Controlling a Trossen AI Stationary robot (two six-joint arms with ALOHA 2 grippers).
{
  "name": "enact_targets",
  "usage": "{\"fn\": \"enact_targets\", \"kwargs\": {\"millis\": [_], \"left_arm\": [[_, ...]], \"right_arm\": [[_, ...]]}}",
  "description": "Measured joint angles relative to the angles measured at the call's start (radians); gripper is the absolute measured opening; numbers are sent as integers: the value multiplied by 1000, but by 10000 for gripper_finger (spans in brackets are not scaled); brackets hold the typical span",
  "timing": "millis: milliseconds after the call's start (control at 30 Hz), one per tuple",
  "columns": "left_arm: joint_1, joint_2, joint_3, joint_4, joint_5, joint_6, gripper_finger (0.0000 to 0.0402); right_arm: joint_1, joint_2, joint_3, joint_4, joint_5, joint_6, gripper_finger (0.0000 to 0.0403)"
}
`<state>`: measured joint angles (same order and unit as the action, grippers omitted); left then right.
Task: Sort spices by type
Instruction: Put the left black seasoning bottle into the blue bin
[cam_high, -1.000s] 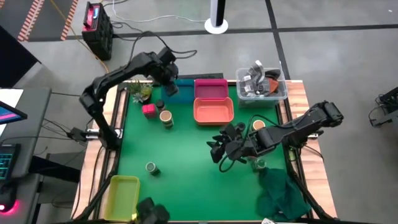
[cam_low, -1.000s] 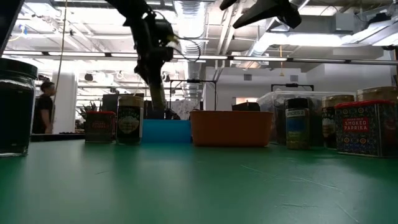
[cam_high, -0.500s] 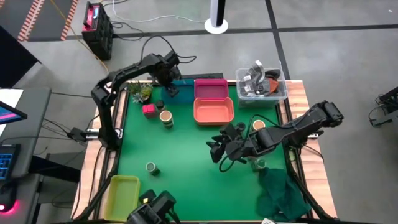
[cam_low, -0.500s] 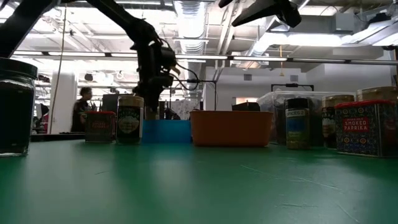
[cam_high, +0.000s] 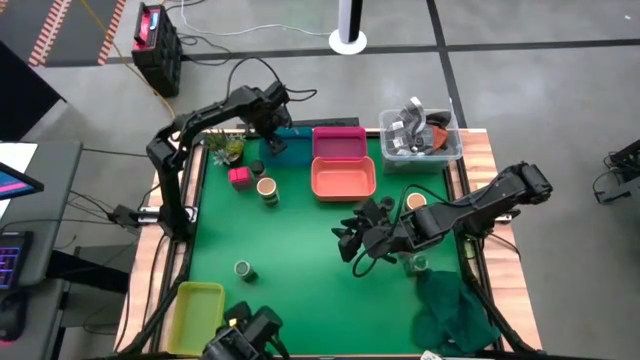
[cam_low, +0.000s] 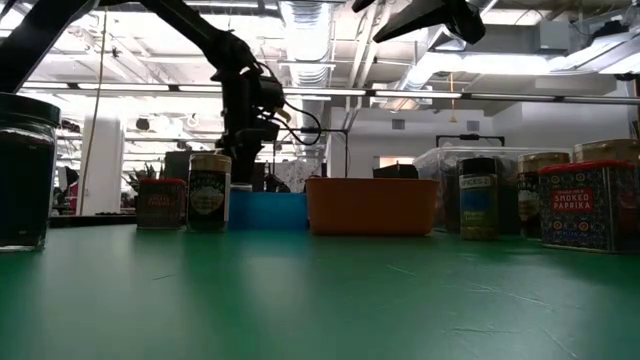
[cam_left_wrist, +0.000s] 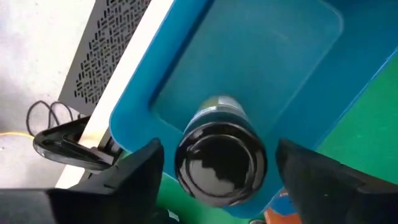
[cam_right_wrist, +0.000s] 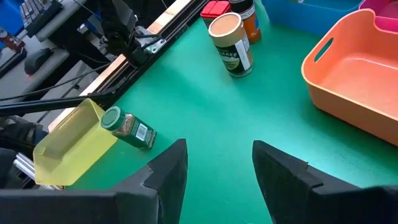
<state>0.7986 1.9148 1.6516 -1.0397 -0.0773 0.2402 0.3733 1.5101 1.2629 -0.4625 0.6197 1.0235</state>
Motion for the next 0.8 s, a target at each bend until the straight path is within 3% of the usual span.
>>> {"fn": "enact_targets", "kwargs": {"millis": [167,400,600,800], "left_arm": [[0,-15,88,-16,0,-17,305],[-58,-130,153,-9,18,2,306],[-209,-311,77,-43,95,-37,296],[-444,-513,-68,-55,105,-154,282]], "right_arm": [[0,0,0,-1,0,-1,207],[2,0,0,-24,-16,-3,207],[16,0,0,-125,-25,5,207],[19,0,0,-195,-70,-12,207]]}}
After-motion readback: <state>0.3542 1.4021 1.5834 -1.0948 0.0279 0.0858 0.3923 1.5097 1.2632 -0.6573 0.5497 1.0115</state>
